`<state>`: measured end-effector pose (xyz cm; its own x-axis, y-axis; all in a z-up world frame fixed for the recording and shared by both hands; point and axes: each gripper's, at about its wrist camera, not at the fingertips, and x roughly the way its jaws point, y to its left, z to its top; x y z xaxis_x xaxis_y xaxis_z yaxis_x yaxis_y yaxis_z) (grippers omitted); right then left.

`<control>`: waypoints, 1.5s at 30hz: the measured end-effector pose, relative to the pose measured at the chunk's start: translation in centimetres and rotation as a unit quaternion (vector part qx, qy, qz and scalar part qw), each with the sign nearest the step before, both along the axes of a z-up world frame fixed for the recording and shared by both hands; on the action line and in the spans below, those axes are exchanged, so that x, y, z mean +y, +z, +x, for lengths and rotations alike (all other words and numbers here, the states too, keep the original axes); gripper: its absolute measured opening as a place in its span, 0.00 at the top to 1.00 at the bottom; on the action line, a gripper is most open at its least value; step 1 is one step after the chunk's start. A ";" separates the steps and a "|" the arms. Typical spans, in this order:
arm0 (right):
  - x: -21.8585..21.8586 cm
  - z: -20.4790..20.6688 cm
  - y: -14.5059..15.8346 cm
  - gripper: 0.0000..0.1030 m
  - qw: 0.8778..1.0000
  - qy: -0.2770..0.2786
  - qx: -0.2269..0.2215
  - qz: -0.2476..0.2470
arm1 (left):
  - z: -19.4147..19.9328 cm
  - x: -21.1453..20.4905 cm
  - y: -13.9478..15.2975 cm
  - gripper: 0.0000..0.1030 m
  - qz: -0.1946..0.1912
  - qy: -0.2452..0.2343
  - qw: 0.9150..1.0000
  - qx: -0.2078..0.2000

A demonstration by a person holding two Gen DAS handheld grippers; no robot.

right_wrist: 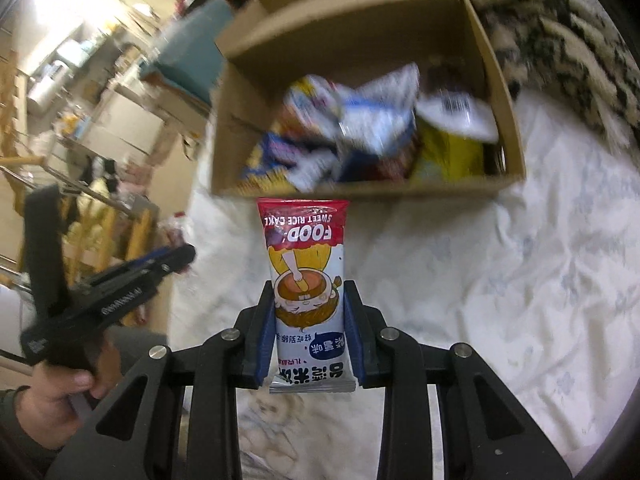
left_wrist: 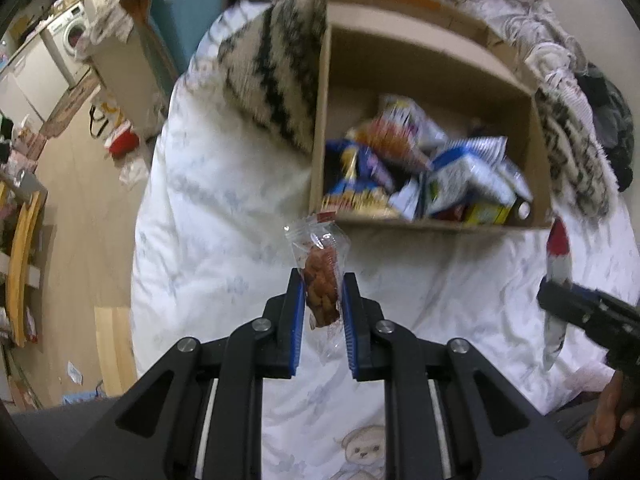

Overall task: Organize snacks
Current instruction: 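Carry both held snacks over the box, then lower both snacks into the box and open both grippers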

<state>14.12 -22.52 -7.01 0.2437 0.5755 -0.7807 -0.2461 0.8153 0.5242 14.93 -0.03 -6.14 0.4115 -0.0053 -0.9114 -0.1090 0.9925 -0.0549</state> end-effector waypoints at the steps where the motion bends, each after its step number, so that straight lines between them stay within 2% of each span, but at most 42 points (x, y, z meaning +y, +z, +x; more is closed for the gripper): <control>1: -0.2 0.3 0.9 0.69 1.000 -0.003 -0.014 0.011 | 0.5 -0.2 0.6 0.86 0.004 -0.003 1.000 -0.005; 6: -1.7 2.4 3.8 0.69 0.996 -0.032 -0.062 0.049 | 3.0 -0.7 3.4 0.86 0.013 -0.010 0.999 -0.038; 11: -2.9 5.0 3.9 0.69 0.992 -0.073 -0.062 0.076 | 6.1 -1.7 4.2 0.86 0.030 -0.020 0.998 -0.050; 14: -3.9 6.8 3.5 0.69 0.990 -0.096 -0.059 0.084 | 7.7 -2.3 4.0 0.86 0.038 -0.024 0.998 -0.050; 18: -4.9 8.4 2.8 0.69 0.990 -0.114 -0.052 0.072 | 9.5 -2.8 3.2 0.86 0.044 -0.025 0.998 -0.048; 24: -3.8 10.3 1.4 0.69 0.992 -0.104 -0.039 0.066 | 11.6 -3.7 1.6 0.85 0.037 -0.032 0.998 -0.038; 31: -3.3 11.9 0.3 0.68 0.991 -0.121 -0.029 0.051 | 12.8 -4.8 -0.3 0.83 0.036 -0.043 0.998 -0.029; 38: -3.8 12.1 0.0 0.66 0.988 -0.140 -0.026 0.066 | 12.9 -4.7 -1.0 0.82 0.024 -0.042 0.998 -0.032; 40: -3.9 12.0 0.0 0.66 0.986 -0.144 -0.025 0.084 | 12.9 -4.7 -0.9 0.78 0.021 -0.043 0.998 -0.032; 41: -4.1 12.0 -0.1 0.66 0.985 -0.143 -0.024 0.092 | 12.8 -4.7 -0.8 0.69 0.018 -0.047 0.998 -0.030; 42: -4.0 12.0 0.0 0.65 0.985 -0.140 -0.026 0.094 | 12.7 -4.7 -0.7 0.55 0.017 -0.049 0.998 -0.031; 43: -3.9 11.9 0.1 0.59 0.986 -0.138 -0.029 0.091 | 12.5 -4.8 -0.5 0.47 0.018 -0.052 0.998 -0.035; 44: -3.9 11.7 0.3 0.48 0.987 -0.135 -0.033 0.083 | 12.4 -4.8 -0.3 0.33 0.021 -0.055 0.997 -0.040; 45: -3.8 11.7 0.5 0.43 0.988 -0.131 -0.037 0.076 | 12.2 -4.7 -0.1 0.27 0.026 -0.055 0.997 -0.045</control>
<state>25.77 -26.30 -6.52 0.4521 0.5948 -0.6647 -0.0796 0.7691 0.6341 27.14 -4.77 -6.24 0.4909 -0.0092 -0.8712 0.0043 1.0000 -0.0082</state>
